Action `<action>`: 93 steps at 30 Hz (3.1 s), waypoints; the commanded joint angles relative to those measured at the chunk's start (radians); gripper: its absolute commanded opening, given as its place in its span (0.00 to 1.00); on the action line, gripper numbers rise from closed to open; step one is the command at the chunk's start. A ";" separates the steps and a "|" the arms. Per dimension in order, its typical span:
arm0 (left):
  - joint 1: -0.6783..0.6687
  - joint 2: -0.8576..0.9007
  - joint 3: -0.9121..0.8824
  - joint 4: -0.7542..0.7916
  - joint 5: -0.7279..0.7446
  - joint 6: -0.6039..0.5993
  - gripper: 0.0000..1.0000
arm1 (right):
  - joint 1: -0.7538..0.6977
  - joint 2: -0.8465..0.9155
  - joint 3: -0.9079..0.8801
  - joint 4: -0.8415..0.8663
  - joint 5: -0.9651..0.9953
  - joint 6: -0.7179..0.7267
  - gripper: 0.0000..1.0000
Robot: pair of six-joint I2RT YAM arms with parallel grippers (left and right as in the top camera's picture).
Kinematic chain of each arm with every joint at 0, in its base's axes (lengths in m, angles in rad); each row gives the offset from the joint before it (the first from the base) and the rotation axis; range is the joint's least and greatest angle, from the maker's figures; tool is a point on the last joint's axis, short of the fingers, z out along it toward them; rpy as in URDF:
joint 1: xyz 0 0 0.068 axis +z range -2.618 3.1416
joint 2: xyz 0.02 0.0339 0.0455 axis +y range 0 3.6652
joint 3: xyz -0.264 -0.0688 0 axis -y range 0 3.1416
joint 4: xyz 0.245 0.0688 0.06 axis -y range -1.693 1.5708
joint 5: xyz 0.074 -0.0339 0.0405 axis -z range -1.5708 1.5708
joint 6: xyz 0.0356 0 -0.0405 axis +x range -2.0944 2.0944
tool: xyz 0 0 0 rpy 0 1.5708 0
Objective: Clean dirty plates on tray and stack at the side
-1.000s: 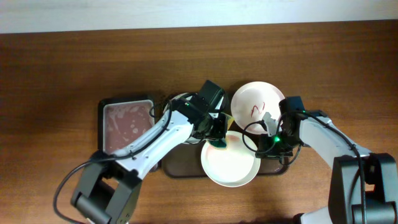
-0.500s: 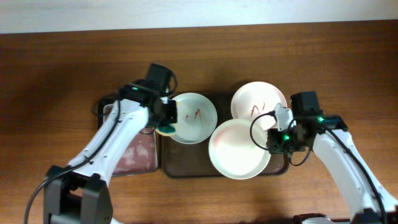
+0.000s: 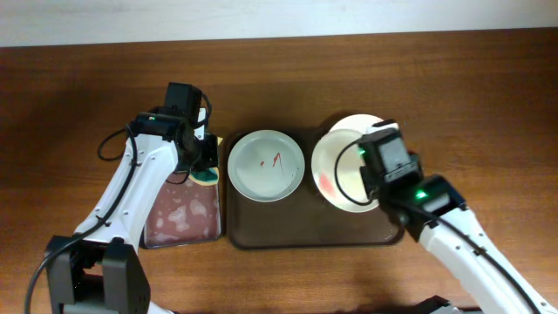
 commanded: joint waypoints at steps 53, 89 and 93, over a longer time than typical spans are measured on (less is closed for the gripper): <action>0.001 -0.025 0.003 0.010 -0.003 0.013 0.00 | -1.035 0.192 -0.001 0.035 -0.505 0.180 0.04; 0.001 -0.025 0.003 0.010 -0.003 0.013 0.00 | -0.691 0.239 -0.349 0.064 -0.823 0.202 0.13; 0.001 -0.025 0.003 0.010 -0.003 0.013 0.00 | -0.692 0.239 -0.349 0.140 -0.823 0.207 0.04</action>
